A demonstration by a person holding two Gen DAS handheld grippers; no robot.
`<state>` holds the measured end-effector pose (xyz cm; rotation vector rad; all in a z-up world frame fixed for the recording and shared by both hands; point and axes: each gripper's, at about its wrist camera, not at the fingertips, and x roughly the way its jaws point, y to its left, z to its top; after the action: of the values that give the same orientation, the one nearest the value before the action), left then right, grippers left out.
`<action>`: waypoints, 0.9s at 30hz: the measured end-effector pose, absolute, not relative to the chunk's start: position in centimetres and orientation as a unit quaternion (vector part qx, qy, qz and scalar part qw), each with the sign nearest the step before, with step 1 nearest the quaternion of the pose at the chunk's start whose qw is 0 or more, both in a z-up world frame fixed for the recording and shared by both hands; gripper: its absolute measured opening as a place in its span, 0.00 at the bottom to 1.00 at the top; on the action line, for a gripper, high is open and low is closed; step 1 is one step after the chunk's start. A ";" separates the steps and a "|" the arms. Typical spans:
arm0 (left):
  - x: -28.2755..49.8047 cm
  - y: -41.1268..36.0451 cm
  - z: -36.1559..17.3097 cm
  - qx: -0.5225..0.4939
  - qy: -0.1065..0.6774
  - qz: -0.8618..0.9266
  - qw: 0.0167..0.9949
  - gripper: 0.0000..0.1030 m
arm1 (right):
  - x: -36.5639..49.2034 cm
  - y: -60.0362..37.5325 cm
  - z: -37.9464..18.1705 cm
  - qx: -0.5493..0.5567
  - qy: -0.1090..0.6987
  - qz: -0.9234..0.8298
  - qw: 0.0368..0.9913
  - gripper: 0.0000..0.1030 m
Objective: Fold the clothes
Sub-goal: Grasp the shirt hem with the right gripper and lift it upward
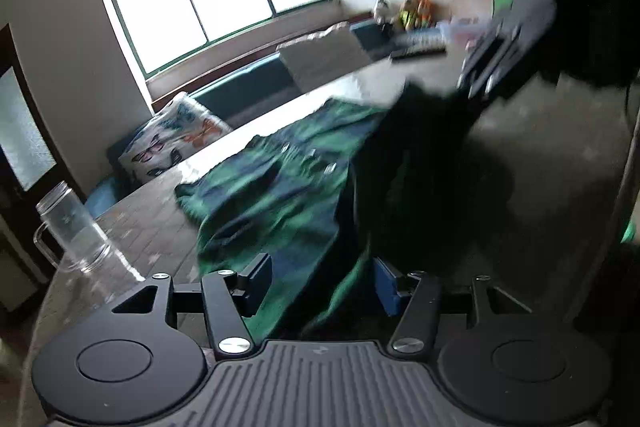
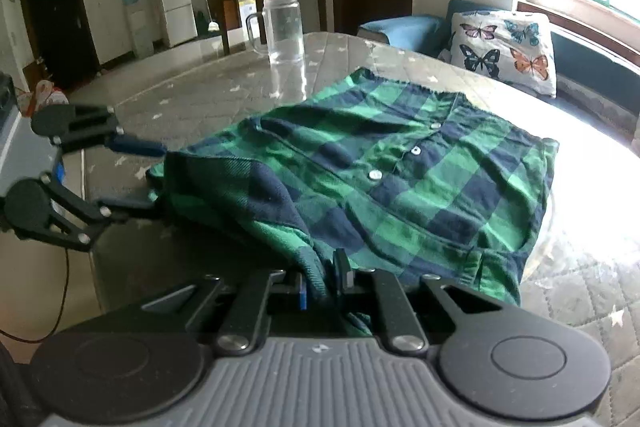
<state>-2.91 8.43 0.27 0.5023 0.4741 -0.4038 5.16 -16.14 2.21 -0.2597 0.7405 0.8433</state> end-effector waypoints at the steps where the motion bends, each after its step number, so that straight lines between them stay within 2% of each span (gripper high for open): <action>1: -2.8 8.4 -0.1 0.254 0.231 -0.192 0.919 0.57 | 5.1 -16.2 2.4 -0.121 0.348 0.397 0.841 0.10; 4: -2.1 8.4 -1.1 0.286 0.235 -0.177 0.912 0.56 | 4.9 -16.3 2.7 -0.115 0.341 0.389 0.848 0.09; 7: -1.3 8.8 -1.9 0.301 0.244 -0.165 0.907 0.33 | 4.7 -16.5 2.9 -0.107 0.336 0.382 0.854 0.08; 9: -1.0 9.2 -2.0 0.297 0.245 -0.161 0.909 0.26 | 4.4 -16.7 2.9 -0.103 0.332 0.379 0.857 0.07; 10: -1.1 9.3 -1.8 0.294 0.241 -0.159 0.911 0.16 | 4.3 -16.7 2.9 -0.102 0.330 0.378 0.859 0.06; 11: -1.3 9.3 -1.5 0.291 0.237 -0.157 0.914 0.13 | 4.1 -16.8 3.0 -0.102 0.327 0.377 0.860 0.06; 16: -3.8 9.2 0.9 0.276 0.212 -0.166 0.923 0.08 | 2.4 -17.9 4.3 -0.093 0.305 0.382 0.867 0.05; 24: -10.7 8.5 5.8 0.247 0.169 -0.195 0.934 0.07 | -3.3 -20.9 7.5 -0.090 0.284 0.395 0.869 0.05; 27: -11.0 8.2 6.9 0.243 0.154 -0.191 0.939 0.07 | -4.7 -21.5 8.7 -0.091 0.277 0.393 0.872 0.05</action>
<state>-11.02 8.20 6.93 0.4965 0.3141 -0.3896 -4.73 -21.51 8.71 -0.1895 0.5781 0.8209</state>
